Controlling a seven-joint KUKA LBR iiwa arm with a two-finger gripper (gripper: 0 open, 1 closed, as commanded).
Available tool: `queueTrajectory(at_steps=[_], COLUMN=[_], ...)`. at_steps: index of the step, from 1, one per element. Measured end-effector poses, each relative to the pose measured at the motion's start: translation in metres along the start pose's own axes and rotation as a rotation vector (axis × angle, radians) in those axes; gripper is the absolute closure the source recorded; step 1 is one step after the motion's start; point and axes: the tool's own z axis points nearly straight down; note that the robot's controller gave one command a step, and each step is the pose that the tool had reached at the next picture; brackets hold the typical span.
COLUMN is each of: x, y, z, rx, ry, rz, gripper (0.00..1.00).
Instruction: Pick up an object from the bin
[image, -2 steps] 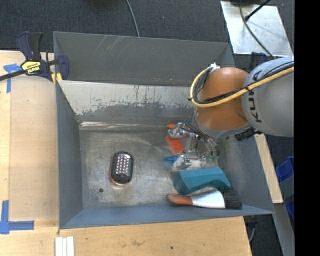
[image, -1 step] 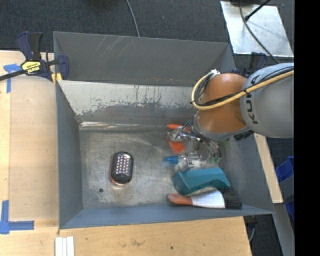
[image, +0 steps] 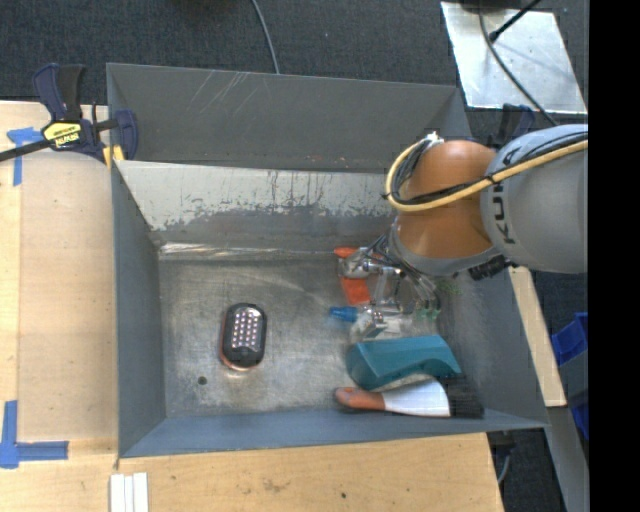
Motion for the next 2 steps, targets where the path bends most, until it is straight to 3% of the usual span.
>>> queueTrajectory(at_steps=[1, 2], x=[-0.029, -0.055], y=[-0.013, -0.016], z=[-0.001, -0.003], rx=[-0.001, -0.005], ry=[0.022, 0.037], rz=[-0.011, -0.008], gripper=[0.00, 1.00])
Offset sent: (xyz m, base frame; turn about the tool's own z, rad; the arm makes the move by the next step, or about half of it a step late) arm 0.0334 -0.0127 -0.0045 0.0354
